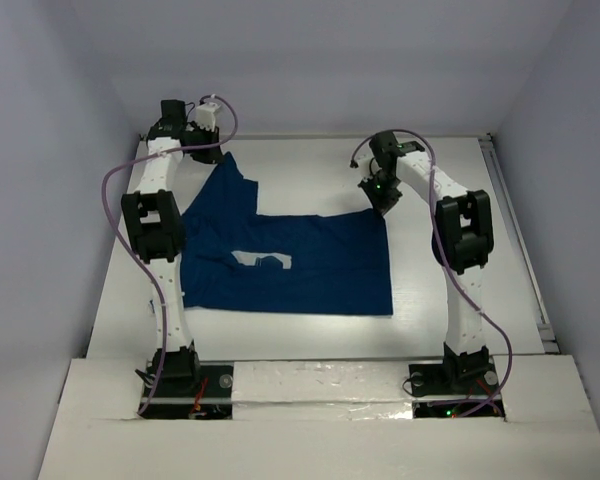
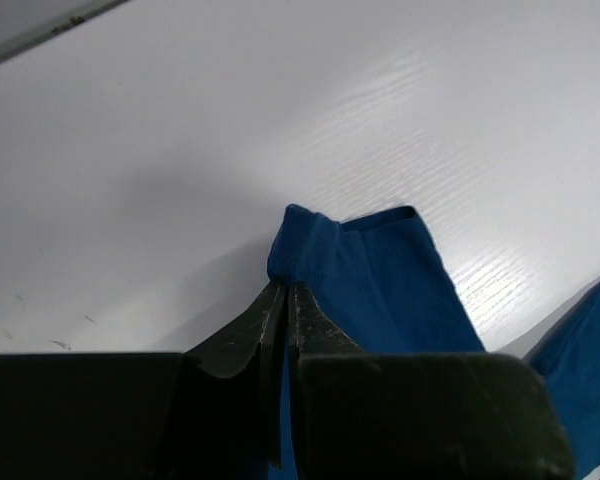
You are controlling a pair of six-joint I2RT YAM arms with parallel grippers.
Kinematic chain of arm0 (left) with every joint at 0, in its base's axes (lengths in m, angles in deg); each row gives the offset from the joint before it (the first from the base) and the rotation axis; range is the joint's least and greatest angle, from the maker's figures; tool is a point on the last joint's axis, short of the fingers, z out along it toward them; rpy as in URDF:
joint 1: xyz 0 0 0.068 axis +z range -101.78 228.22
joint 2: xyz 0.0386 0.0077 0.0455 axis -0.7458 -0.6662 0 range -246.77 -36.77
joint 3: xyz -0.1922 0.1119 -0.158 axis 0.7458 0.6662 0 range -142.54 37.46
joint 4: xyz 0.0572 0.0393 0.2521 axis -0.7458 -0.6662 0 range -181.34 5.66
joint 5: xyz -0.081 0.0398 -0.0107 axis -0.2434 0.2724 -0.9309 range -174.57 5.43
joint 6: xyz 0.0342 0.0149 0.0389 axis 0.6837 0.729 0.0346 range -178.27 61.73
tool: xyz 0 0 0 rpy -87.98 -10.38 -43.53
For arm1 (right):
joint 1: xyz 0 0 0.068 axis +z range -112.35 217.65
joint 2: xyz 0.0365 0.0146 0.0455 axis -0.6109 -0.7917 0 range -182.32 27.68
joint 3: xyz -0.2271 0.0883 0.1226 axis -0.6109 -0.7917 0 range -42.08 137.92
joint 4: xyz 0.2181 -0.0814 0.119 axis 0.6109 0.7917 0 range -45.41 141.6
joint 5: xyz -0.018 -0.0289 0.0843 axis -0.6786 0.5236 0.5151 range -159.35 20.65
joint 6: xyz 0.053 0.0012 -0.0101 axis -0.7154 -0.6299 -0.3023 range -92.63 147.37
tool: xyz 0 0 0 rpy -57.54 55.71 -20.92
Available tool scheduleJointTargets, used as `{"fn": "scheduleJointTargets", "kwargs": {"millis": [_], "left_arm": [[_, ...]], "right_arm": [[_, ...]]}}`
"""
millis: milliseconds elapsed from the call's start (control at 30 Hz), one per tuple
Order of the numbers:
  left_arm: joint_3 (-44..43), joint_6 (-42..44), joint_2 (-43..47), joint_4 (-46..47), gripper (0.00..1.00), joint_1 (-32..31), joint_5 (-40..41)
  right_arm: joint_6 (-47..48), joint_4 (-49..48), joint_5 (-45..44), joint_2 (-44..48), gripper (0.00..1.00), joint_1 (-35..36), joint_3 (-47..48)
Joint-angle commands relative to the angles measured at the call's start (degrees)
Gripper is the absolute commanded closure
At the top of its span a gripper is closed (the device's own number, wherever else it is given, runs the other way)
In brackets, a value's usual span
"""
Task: Fold and stack the t-shirts
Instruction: Grap the side of the flattened tshirt furthest away from the robot with both arms
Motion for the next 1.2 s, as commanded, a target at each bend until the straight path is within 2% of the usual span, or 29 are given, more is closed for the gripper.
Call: {"fn": "scheduleJointTargets", "kwargs": {"millis": [0, 200, 367, 733, 867, 1000, 1167], "left_arm": [[-2.8, -1.9, 3.3, 2.6, 1.00, 0.2, 0.8], [-2.4, -2.2, 3.2, 2.9, 1.00, 0.2, 0.4], [0.6, -1.0, 5.5, 3.4, 1.00, 0.9, -2.4], [16.0, 10.3, 17.2, 2.1, 1.00, 3.2, -11.7], [21.7, 13.7, 20.6, 2.0, 1.00, 5.6, -13.0], [27.4, 16.2, 24.0, 2.2, 1.00, 8.7, -17.8], [30.2, 20.6, 25.9, -1.0, 1.00, 9.3, -20.7]], "right_arm": [[-0.6, -1.7, -1.8, -0.3, 1.00, -0.9, 4.8], [-1.3, -2.4, -6.2, -2.2, 1.00, -2.0, 6.7], [-0.7, -2.6, -5.7, -0.8, 1.00, -2.0, 4.6], [2.8, -10.7, -2.5, 7.4, 1.00, -2.0, -8.5], [3.4, -12.0, -2.4, 8.7, 1.00, -2.0, -11.2], [3.5, -14.2, -2.1, 11.0, 1.00, -2.0, -13.0], [3.5, -17.7, -1.3, 13.7, 1.00, -2.0, -15.1]]}}
